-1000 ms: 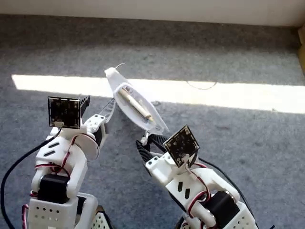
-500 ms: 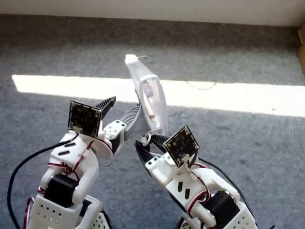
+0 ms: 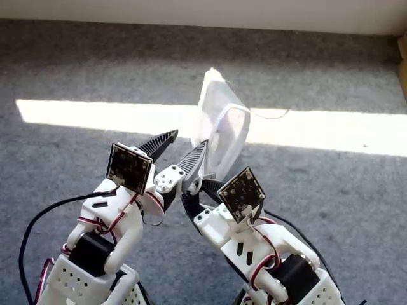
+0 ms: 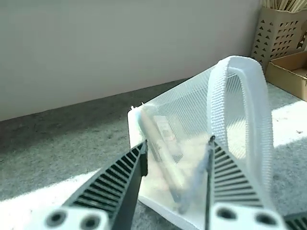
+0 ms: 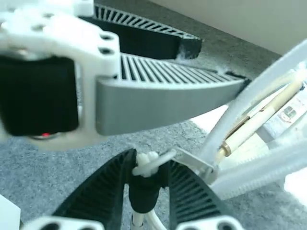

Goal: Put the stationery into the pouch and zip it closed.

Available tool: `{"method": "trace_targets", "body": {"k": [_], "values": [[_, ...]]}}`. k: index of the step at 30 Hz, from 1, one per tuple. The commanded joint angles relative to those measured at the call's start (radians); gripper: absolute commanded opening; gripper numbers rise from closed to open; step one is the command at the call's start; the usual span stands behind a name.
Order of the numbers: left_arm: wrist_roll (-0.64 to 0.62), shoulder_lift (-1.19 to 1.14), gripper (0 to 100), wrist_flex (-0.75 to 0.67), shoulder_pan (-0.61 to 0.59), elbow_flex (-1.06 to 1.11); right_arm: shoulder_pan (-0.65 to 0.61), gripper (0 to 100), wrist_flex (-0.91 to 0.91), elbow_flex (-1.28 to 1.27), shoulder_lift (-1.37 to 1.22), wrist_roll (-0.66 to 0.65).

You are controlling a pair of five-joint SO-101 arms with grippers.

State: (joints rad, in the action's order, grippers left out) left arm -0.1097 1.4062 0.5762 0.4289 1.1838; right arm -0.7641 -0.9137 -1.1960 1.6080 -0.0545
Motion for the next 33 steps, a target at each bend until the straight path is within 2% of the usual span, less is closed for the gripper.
{"method": "trace_targets", "body": {"k": [1,5,7,18,22,28,33], "values": [[0.009,0.004,20,-0.014,0.015,-0.008,-0.013,0.5,0.004,0.053,0.013,-0.012],[0.012,0.005,20,-0.012,0.012,-0.013,-0.013,0.5,0.004,0.053,0.013,-0.012],[0.052,0.005,22,-0.005,0.010,-0.008,-0.013,0.5,0.004,0.053,0.013,-0.012],[0.117,0.007,24,0.169,-0.128,-0.073,-0.007,0.5,0.004,0.059,0.013,-0.012],[0.123,0.007,24,0.236,-0.142,-0.104,-0.005,0.5,0.004,0.059,0.013,-0.012],[0.123,0.007,27,0.252,-0.142,-0.104,0.136,0.5,-0.001,0.091,0.013,-0.011],[0.135,0.007,27,0.282,-0.142,-0.114,0.173,0.5,-0.002,0.131,0.013,-0.003]]}}
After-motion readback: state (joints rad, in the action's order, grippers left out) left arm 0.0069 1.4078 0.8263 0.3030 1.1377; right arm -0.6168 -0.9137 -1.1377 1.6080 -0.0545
